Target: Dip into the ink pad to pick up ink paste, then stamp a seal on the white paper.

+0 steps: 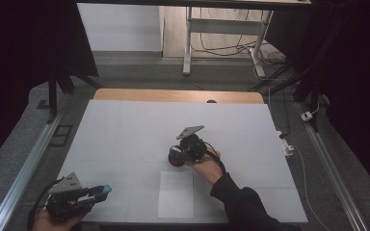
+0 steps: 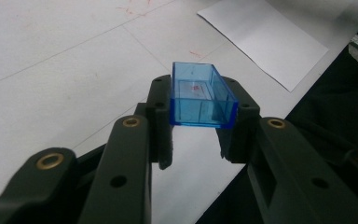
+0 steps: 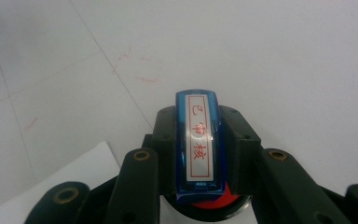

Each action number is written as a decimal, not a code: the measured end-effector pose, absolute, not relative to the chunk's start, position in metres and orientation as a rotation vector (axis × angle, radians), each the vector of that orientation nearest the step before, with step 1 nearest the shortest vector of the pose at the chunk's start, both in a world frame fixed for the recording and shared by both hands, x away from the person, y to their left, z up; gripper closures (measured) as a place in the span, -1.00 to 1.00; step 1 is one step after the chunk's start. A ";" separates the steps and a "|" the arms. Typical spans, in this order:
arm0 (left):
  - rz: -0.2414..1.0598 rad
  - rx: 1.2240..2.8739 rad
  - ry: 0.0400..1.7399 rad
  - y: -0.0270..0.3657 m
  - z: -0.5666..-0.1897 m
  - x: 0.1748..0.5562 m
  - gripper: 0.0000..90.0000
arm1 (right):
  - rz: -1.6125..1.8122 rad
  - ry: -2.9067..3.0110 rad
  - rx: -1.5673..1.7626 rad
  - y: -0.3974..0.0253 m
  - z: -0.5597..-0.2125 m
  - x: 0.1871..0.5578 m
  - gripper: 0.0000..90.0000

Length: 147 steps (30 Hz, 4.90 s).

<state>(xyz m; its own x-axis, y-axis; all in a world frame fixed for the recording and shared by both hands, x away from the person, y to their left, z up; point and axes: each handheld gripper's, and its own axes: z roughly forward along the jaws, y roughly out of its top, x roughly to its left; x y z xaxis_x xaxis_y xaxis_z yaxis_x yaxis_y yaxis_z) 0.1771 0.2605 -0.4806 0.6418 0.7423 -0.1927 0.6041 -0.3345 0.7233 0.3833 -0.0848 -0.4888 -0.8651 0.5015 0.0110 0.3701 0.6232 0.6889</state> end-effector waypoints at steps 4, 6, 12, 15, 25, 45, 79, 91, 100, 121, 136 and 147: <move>0.218 2.054 1.046 0.261 -0.481 0.177 0.51 | 1.082 2.653 0.701 -0.085 -0.484 0.381 0.55; 0.218 2.054 1.046 0.261 -0.481 0.177 0.51 | 1.090 2.654 0.694 -0.085 -0.482 0.379 0.55; 0.217 2.055 1.043 0.260 -0.481 0.177 0.51 | 1.122 2.656 0.680 -0.089 -0.473 0.372 0.55; 0.218 2.055 1.042 0.260 -0.481 0.177 0.51 | 1.135 2.658 0.669 -0.092 -0.468 0.370 0.55; 0.216 2.053 1.039 0.260 -0.481 0.177 0.51 | 1.212 2.663 0.635 -0.101 -0.455 0.358 0.55; 0.210 2.062 1.024 0.260 -0.481 0.177 0.51 | 1.275 2.673 0.574 -0.120 -0.438 0.324 0.55; 0.205 2.059 1.019 0.260 -0.480 0.176 0.51 | 1.293 2.724 0.517 -0.134 -0.441 0.288 0.55; 0.196 2.057 1.017 0.261 -0.481 0.177 0.51 | 1.194 2.762 0.483 -0.124 -0.462 0.289 0.55; 0.198 2.059 1.016 0.261 -0.481 0.177 0.51 | 1.128 2.797 0.461 -0.113 -0.478 0.290 0.55; 0.196 2.058 1.014 0.261 -0.481 0.177 0.51 | 1.059 2.826 0.414 -0.102 -0.498 0.296 0.56; 0.188 2.059 1.024 0.261 -0.481 0.178 0.51 | 1.087 2.812 0.461 -0.105 -0.503 0.293 0.57; 0.188 2.061 1.028 0.260 -0.481 0.178 0.51 | 1.049 2.776 0.402 -0.102 -0.504 0.287 0.58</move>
